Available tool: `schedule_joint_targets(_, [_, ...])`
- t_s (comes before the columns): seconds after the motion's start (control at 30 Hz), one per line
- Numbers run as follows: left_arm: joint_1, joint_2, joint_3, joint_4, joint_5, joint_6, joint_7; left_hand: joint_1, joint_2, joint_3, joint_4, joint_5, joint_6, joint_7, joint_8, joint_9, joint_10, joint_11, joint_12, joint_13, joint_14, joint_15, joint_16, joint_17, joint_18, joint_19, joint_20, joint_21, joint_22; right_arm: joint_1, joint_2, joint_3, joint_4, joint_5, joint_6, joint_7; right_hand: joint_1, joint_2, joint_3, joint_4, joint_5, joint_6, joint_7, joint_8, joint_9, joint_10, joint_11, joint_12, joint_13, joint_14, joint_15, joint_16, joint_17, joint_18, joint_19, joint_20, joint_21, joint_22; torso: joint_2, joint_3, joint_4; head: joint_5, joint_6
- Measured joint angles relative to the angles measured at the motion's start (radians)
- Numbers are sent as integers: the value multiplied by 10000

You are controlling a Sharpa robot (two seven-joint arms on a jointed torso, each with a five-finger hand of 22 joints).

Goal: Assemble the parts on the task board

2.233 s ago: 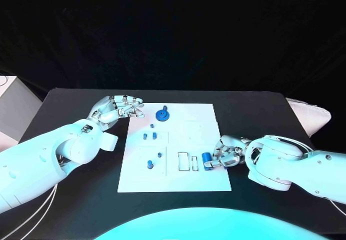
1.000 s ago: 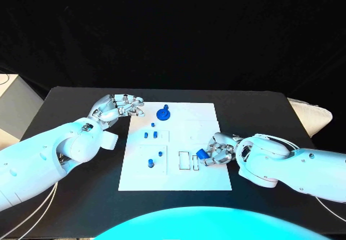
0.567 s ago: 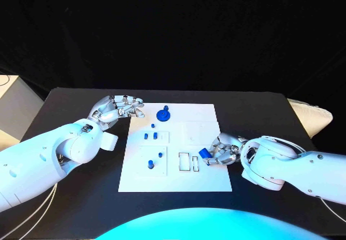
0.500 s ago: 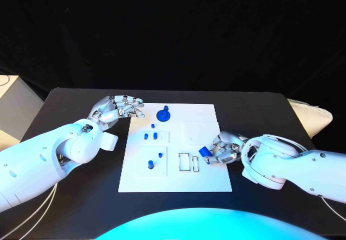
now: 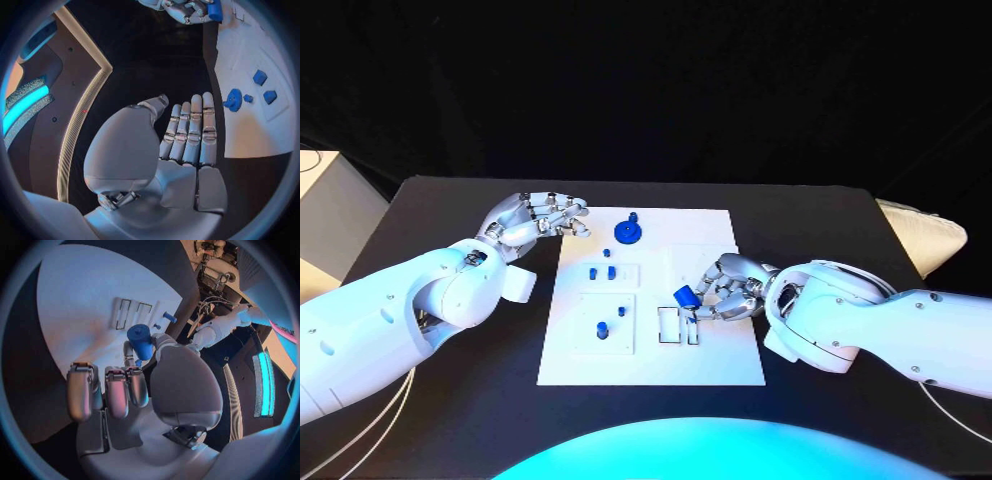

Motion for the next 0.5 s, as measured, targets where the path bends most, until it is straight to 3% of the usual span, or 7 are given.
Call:
schedule_joint_targets(0.17, [0, -3, 0, 9, 2, 0, -2, 0, 0, 0, 0, 0, 0, 0, 0, 0, 0, 0, 0, 0, 0, 0, 0, 0, 1, 0, 0, 0, 0, -182, 348, -38, -217, 111, 102, 17, -134, -134, 251, -31, -233, 0, 0, 17, 5, 0, 1, 0, 0, 0, 0, 0, 0, 0, 0, 0, 0, -1, 4, -2, 11, 18, -7])
schedule_joint_targets(0.33, [0, -15, 0, 19, 3, 0, -5, 0, 0, 0, 0, 0, 0, 0, 0, -10, 0, 0, 0, 9, 0, 0, 0, 19, 1, 0, 0, -37, -19, -313, 585, -55, -375, 180, 272, -28, -388, -379, 766, -430, -566, 37, 37, 57, 11, 0, 1, -27, -1, 0, 0, 0, -1, 0, 0, 0, 0, -2, 6, -1, 5, 36, -51])
schedule_joint_targets(0.37, [0, -18, 0, 19, 3, 0, -5, 0, 0, 0, 0, 0, 0, 0, 0, -10, 0, 0, 0, 9, 0, 0, 0, 19, 0, 0, 0, -36, -19, -325, 609, -58, -385, 183, 303, -43, -426, -369, 950, -613, -627, 37, 37, 58, 11, 0, 1, -38, -1, -1, 0, 0, 0, 0, 0, 0, 0, -1, 6, 0, 4, 38, -61])
schedule_joint_targets(0.5, [0, -20, 0, 20, 5, 2, -8, 0, 0, 0, 0, 0, 0, 0, 0, -10, 0, 0, 0, 9, 0, 0, 0, 19, 1, 0, 0, -36, -19, -356, 695, -58, -428, 168, 422, -119, -570, -350, 982, -645, -646, 37, 37, 58, 12, 0, 1, -38, -2, 0, 1, 0, -1, 0, 0, 1, 0, -2, 4, 0, -9, 40, -67])
